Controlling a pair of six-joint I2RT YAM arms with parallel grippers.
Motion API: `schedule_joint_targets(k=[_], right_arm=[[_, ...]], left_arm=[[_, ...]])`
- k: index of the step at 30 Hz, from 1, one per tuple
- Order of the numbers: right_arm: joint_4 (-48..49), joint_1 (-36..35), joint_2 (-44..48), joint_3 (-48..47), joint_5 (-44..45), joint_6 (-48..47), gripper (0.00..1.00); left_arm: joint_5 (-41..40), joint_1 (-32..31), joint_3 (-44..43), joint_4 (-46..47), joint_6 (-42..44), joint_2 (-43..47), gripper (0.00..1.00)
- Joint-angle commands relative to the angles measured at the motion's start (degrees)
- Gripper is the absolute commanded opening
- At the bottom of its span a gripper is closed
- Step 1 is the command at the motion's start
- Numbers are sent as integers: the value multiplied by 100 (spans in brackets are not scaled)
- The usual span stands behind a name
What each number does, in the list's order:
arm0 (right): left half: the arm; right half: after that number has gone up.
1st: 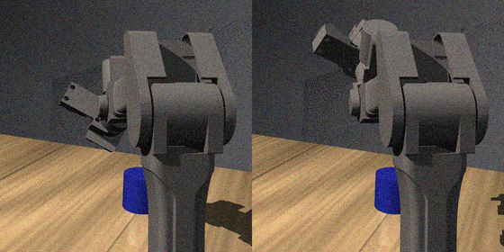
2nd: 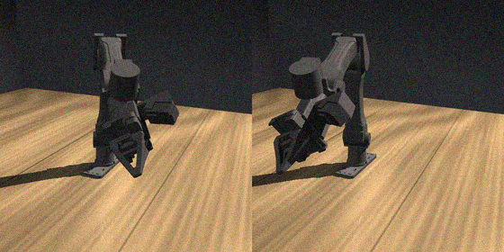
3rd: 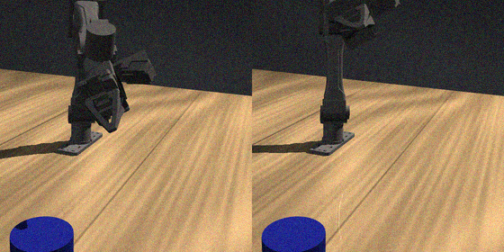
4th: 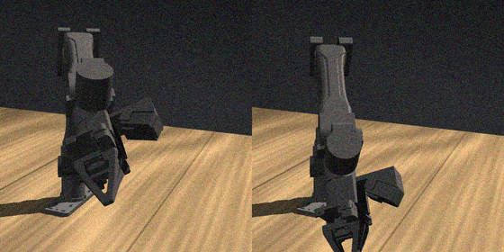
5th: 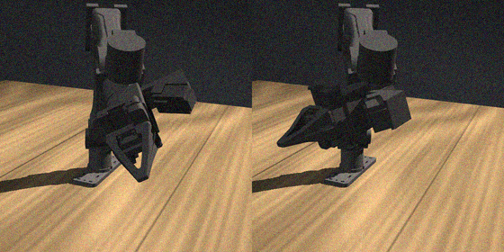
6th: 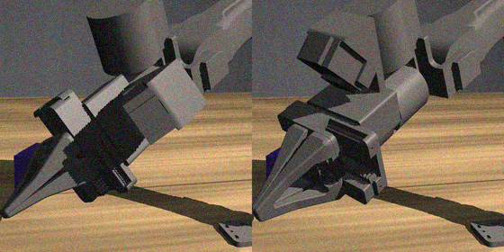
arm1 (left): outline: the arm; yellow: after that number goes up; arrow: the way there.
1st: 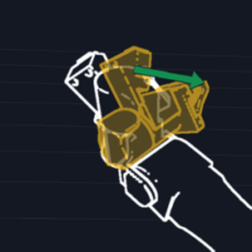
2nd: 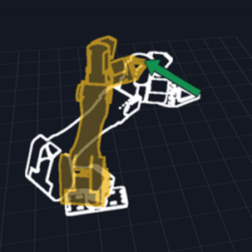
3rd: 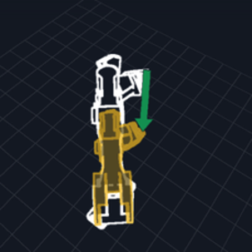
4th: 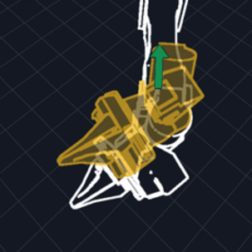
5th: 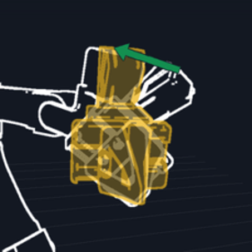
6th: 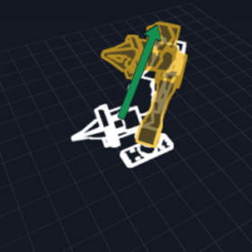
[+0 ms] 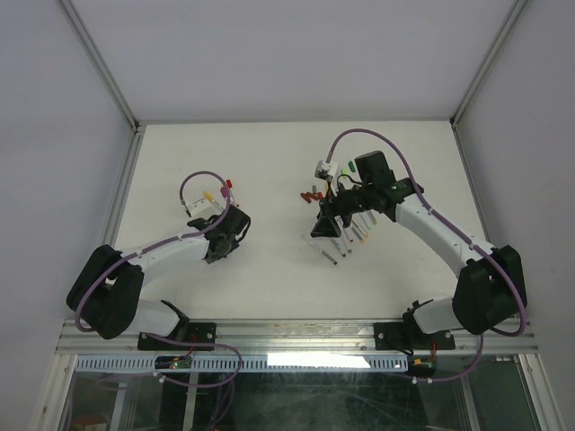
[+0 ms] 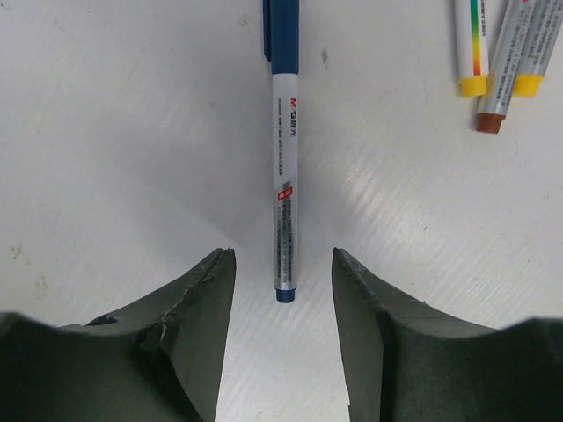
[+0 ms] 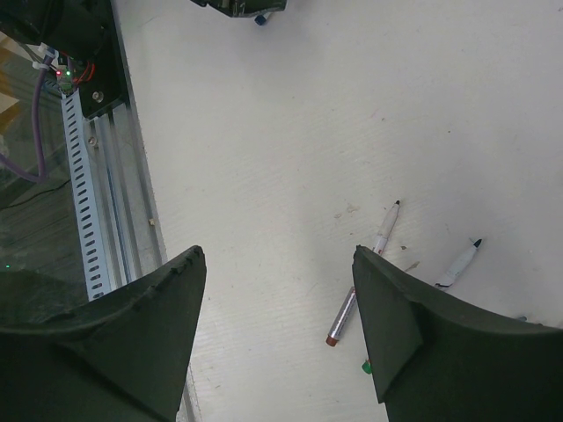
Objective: Open the pen caps
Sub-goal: Pick up the pen from the center of the board.
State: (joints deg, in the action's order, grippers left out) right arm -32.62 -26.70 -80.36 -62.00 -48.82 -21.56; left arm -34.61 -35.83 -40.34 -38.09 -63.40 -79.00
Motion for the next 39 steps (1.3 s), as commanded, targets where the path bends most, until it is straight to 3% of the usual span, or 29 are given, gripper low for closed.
schedule_joint_targets(k=[1, 6, 16, 21, 28, 31, 35, 39], right_arm=[[228, 24, 202, 35, -40, -85, 70], [232, 34, 240, 31, -7, -94, 70], [231, 38, 246, 34, -5, -111, 70], [231, 38, 249, 39, -13, -111, 70], [287, 40, 118, 79, -320, 56, 71], [359, 25, -89, 110, -716, 194, 71], [1157, -3, -229, 451, -1065, 846, 71], [2922, -53, -317, 1216, -1289, 2116, 72]], left_arm=[[-77, 461, -96, 353, 439, -25, 49], [286, 1095, -285, 783, 1050, -381, 49], [413, 1131, -634, 849, 1311, -990, 41], [450, 1127, -485, 848, 1263, -974, 28], [500, 1131, -258, 916, 1222, -625, 0], [635, 1125, -68, 1007, 1233, -354, 0], [1130, 1102, 362, 1452, 1259, 151, 0], [1915, 1035, 1235, 2312, 1185, 989, 0]])
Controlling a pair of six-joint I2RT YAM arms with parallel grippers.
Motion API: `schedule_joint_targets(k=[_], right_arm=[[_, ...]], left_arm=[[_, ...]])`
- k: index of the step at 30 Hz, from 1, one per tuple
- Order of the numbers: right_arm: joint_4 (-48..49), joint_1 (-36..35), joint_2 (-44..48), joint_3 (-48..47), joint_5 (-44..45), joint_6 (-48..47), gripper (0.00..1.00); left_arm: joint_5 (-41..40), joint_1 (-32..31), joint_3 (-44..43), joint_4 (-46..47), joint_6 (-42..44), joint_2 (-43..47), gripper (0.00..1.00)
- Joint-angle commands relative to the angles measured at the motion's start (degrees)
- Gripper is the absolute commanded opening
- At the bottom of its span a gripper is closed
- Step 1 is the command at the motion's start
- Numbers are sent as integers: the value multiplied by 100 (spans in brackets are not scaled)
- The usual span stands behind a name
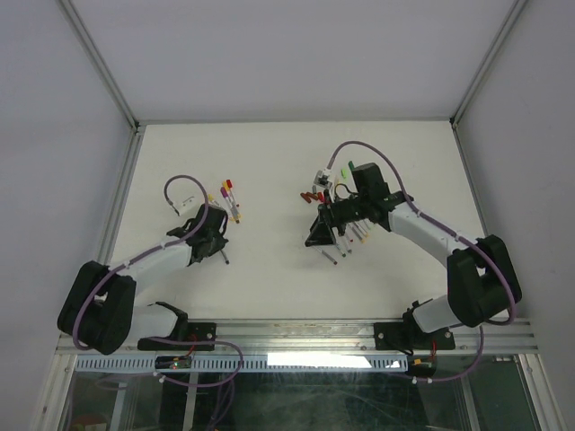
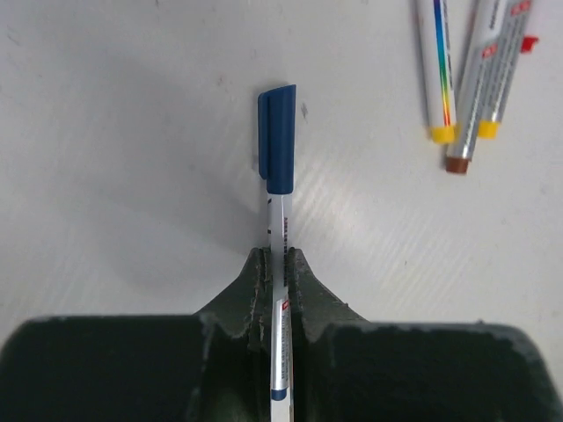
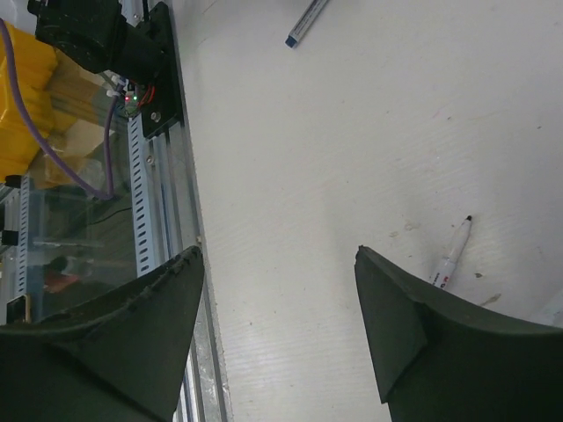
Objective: Open the pen caps
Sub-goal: Pick up the pen from the center of the board.
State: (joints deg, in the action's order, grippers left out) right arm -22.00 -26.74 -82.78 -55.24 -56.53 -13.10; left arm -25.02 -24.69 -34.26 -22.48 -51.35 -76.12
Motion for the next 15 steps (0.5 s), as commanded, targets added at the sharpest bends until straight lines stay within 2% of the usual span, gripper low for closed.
schedule_joint_targets(k=[1, 3, 6, 11, 15], right_arm=[[2374, -68, -127, 745, -571, 1610, 73], [3490, -141, -255, 1090, -558, 2209, 74], [4345, -406, -462, 1419, -462, 2681, 75], [4954, -799, -742, 1646, -133, 2987, 75], [5091, -826, -1113, 1644, 72, 3397, 75]], left_arm=[[1057, -106, 779, 876, -120, 903, 0], [1155, -226, 967, 888, -357, 1287, 0], [1150, -580, 1212, 933, -745, 1901, 0], [1121, -1195, 1498, 1376, -1356, 2415, 0], [1161, -1530, 1981, 2681, -1608, 2382, 0]])
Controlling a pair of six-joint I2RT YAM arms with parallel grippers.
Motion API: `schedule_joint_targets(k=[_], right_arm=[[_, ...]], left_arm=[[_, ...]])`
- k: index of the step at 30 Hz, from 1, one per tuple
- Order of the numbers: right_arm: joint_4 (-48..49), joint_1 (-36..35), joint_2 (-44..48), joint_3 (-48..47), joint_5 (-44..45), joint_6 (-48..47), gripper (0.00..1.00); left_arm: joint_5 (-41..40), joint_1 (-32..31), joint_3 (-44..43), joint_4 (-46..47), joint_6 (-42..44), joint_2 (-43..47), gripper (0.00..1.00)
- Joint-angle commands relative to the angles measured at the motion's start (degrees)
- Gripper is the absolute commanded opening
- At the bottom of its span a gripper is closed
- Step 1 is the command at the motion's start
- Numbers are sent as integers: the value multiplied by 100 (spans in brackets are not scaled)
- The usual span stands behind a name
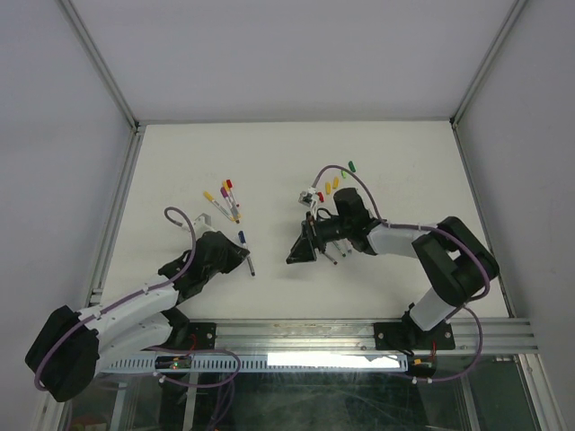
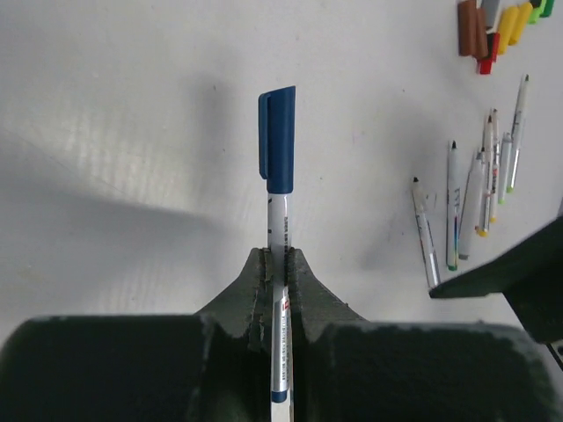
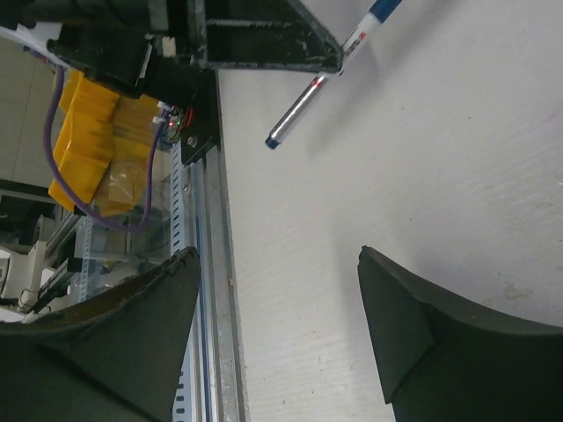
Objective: Open the pen caps
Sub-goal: Pick up the pen from the center of the board.
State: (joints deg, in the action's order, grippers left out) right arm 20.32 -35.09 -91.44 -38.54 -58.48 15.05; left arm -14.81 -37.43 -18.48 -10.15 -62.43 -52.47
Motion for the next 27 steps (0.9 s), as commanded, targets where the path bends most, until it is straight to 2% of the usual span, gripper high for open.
schedule_joint_targets(k=[1, 4, 11, 20, 21, 22, 27], right_arm=[[848, 3, -354, -36, 370, 684, 74], [598, -66, -572, -116, 819, 885, 73], [-75, -387, -1100, -515, 864, 897, 72], [-236, -509, -1602, -746, 864, 897, 72], [-387, -550, -1640, -808, 1340, 1187, 66], [-525, -579, -1667, -872, 1461, 1220, 64], [-698, -646, -1691, -966, 1515, 1325, 60]], left_arm=[[121, -333, 587, 1958, -566, -34, 0], [-112, -564, 853, 2856, -753, -342, 0], [-703, -1106, 643, 3239, -1037, -1057, 0], [-703, -1314, 520, 4196, -1362, -2300, 0], [-671, -1324, 487, 4285, -1379, -2408, 0], [-667, -1328, 461, 4355, -1403, -2503, 0], [-693, -1346, 493, 4659, -1528, -2668, 0]])
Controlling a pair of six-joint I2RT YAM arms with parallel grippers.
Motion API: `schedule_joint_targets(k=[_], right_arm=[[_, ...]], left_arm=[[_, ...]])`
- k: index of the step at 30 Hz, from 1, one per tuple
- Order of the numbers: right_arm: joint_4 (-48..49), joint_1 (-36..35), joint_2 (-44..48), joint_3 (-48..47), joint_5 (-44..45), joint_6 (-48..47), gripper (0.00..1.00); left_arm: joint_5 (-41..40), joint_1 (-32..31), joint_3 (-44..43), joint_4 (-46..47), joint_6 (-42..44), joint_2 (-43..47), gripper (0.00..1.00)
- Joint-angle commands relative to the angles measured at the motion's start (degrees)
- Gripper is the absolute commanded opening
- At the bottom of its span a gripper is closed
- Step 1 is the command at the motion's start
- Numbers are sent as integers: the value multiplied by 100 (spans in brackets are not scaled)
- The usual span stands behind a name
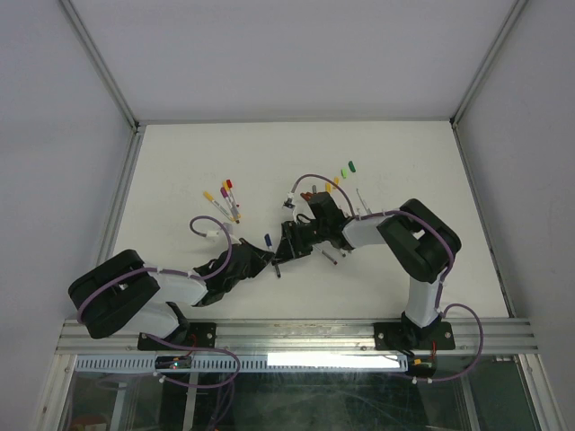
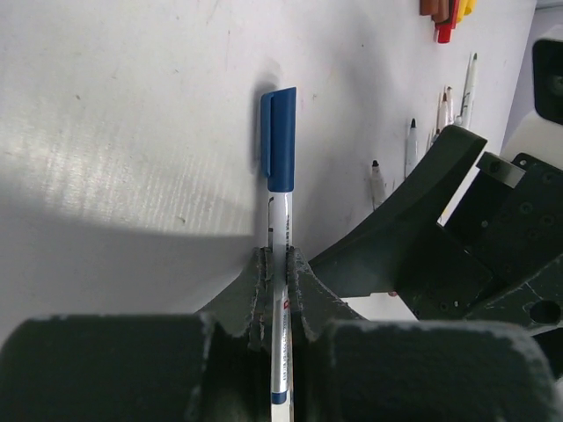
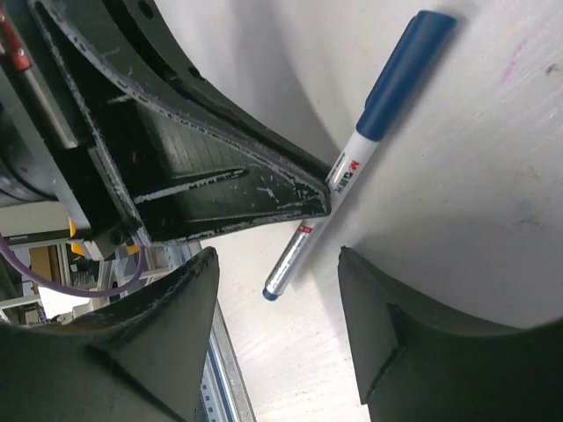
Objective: Open the pen caps
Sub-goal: Pick up the pen from the center of the board, then open the pen cap from the pen.
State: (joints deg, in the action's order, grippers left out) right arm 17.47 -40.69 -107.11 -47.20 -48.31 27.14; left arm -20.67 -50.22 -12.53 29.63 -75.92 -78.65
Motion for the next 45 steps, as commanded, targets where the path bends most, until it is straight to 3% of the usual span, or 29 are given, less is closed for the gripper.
schedule_joint_targets(k=[1, 7, 12, 16, 20, 21, 25, 30, 36, 40, 42, 45], right_arm=[[-435, -88, -123, -116, 509, 155, 59], [-627, -115, -169, -196, 550, 235, 54], [-697, -132, -161, -258, 474, 272, 44], [-794, -133, -146, -324, 410, 296, 30], [-921, -124, -116, -420, 280, 305, 4], [-921, -111, -82, -429, 252, 309, 0], [-941, -52, 7, -472, 111, 282, 0], [-1053, 85, 209, -606, -222, 158, 0], [-1537, 221, 584, -959, -702, -314, 0], [-2125, 374, 894, -1292, -1201, -1108, 0], [-2804, 528, 1034, -1514, -1586, -1731, 0], [-4137, 754, 1193, -1935, -2187, -2940, 0]], left_arm=[[-121, -67, -60, 758, -200, -47, 0], [-252, -68, 92, 1100, -248, 58, 0], [-245, -67, 41, 1147, -227, 0, 0], [-210, -72, 49, 1348, -207, -87, 0], [-121, -67, 69, 1499, -104, -113, 0], [-102, -73, 94, 1546, -88, -104, 3], [-72, -67, 245, 1712, 22, 66, 30], [12, -67, 546, 1884, 451, 884, 56], [179, -67, 828, 1862, 1670, 2288, 78], [219, -60, 877, 1693, 2724, 3347, 92], [284, -51, 882, 1754, 3210, 3767, 99], [447, -51, 873, 2043, 3795, 4165, 99]])
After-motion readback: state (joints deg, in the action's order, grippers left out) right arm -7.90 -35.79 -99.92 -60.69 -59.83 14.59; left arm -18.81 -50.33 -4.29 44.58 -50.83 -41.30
